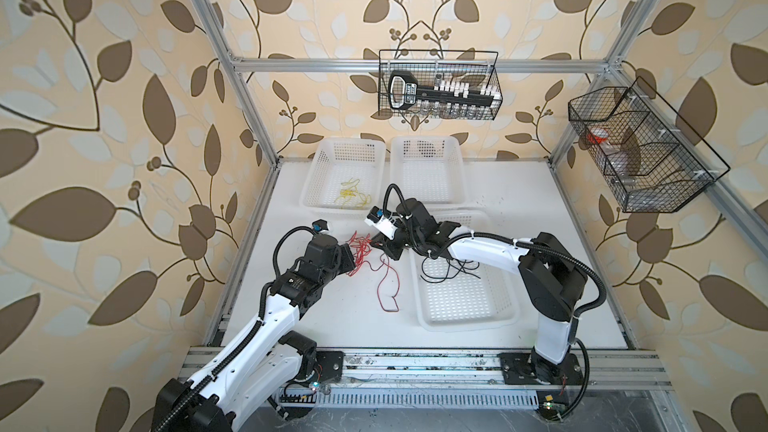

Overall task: Untangle the cables
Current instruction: 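Grasp the red wire near the alligator clip with the right gripper, then lift the red wire from the tangle with the right gripper while the left holds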

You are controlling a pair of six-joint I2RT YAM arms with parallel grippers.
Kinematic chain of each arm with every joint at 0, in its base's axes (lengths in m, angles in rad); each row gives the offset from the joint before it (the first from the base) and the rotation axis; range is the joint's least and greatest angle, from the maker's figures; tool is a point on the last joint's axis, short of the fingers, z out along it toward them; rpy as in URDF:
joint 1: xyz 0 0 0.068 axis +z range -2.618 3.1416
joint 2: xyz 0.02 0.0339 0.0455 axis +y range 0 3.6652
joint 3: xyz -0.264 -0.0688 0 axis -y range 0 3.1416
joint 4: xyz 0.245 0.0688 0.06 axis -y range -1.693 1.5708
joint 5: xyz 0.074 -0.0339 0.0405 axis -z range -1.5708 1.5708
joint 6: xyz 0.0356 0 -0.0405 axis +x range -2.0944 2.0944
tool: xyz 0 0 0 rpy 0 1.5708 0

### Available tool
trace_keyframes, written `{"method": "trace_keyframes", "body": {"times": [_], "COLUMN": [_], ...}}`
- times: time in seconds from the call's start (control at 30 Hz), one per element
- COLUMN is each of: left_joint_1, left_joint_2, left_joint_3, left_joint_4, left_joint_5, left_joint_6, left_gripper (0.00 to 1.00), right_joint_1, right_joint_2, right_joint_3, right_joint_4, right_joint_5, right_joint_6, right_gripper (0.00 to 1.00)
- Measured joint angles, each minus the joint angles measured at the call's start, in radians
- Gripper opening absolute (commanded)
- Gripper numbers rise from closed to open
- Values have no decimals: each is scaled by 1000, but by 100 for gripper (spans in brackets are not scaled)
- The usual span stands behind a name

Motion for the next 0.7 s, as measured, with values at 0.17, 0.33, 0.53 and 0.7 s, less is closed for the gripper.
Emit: {"method": "trace_keyframes", "body": {"times": [0.17,0.33,0.53,0.7], "left_joint_1": [0,0,0,0], "left_joint_2": [0,0,14,15], "left_joint_3": [0,0,8,12], "left_joint_4": [-1,-8,-31,-41], "left_joint_5": [-26,-58,-88,-109], "left_joint_6": [-13,-27,-55,-79], "left_gripper": [0,0,0,0], "right_joint_1": [10,32,48,48], "right_joint_2": [0,0,-17,-42], "right_joint_3": [0,-13,-66,-109], "right_joint_4": [-4,-6,10,32], "right_joint_5": [0,11,40,46], "right_joint_6": [-6,-15,-14,-11], "right_gripper": [3,0,0,0]}}
